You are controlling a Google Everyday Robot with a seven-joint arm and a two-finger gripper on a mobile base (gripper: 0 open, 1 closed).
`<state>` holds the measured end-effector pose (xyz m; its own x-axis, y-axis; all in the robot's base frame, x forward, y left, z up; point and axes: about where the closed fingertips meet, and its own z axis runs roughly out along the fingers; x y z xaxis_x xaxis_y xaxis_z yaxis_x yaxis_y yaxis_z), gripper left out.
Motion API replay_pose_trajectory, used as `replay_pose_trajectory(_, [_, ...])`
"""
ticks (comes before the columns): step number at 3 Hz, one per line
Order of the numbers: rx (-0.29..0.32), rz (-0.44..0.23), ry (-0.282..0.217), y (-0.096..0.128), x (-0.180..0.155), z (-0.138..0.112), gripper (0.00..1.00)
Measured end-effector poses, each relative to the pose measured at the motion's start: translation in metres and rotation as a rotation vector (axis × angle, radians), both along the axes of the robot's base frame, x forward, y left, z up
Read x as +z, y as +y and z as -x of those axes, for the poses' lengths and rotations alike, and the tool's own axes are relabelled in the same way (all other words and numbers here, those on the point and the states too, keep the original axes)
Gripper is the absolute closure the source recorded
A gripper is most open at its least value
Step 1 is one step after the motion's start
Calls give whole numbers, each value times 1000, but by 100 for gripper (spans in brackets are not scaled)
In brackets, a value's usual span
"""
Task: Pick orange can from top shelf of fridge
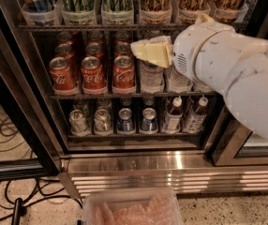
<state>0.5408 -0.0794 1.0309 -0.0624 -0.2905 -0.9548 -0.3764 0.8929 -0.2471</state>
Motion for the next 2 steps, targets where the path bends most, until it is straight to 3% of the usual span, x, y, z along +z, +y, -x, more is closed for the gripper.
replay_pose_trajectory(1, [6,-27,-55,7,9,-10,42])
replay_pose_trajectory(2, [5,-43,-96,8,15,-17,50])
